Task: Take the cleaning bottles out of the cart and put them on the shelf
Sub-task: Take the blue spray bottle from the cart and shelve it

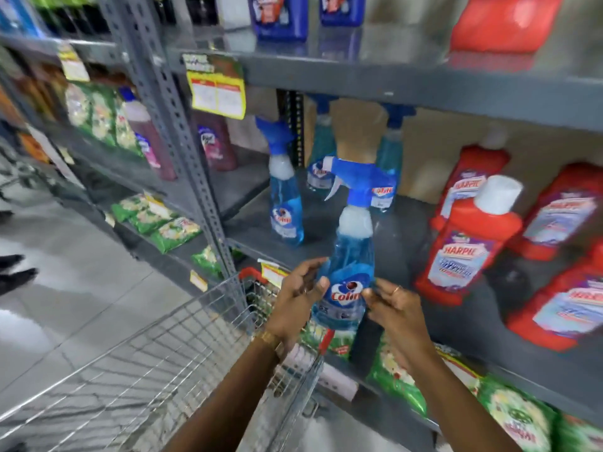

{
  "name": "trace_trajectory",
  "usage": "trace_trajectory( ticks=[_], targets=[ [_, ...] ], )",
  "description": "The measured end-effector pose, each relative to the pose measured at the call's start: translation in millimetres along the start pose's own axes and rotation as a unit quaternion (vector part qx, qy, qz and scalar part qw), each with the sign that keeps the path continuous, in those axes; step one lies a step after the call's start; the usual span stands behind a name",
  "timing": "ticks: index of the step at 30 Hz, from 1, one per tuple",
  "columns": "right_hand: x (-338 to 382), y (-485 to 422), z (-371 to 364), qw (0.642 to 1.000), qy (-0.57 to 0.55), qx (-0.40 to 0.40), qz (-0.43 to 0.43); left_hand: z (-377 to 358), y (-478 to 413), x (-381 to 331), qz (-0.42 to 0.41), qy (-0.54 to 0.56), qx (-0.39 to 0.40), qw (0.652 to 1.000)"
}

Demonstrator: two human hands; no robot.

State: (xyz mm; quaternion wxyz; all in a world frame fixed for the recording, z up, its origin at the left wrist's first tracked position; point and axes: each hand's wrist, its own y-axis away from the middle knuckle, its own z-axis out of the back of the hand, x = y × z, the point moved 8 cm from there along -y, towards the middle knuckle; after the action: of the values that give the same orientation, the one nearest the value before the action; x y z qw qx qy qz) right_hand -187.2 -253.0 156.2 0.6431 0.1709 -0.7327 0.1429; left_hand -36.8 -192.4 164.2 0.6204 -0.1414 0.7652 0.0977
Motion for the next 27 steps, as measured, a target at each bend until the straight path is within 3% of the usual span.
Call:
trace_trajectory(
  ticks=[4, 13, 27],
  targets=[
    [4.1, -42.1, 7.1, 0.998, -0.024, -0.06, 0.005, -15.2, -53.9, -11.1, -0.041, -0.036, 0.024, 0.998],
    [2.9, -93.7, 22.8, 0.986, 0.052, -0.151, 0.038, -17.5, -114.2, 12.9, -0.04, -0.043, -0.02, 0.998],
    [6.1, -88.8, 22.2, 0.976, 0.118, -0.17, 0.072, -18.6, -116.7, 18.7, -0.071, -0.038, -0.001, 0.997]
  ],
)
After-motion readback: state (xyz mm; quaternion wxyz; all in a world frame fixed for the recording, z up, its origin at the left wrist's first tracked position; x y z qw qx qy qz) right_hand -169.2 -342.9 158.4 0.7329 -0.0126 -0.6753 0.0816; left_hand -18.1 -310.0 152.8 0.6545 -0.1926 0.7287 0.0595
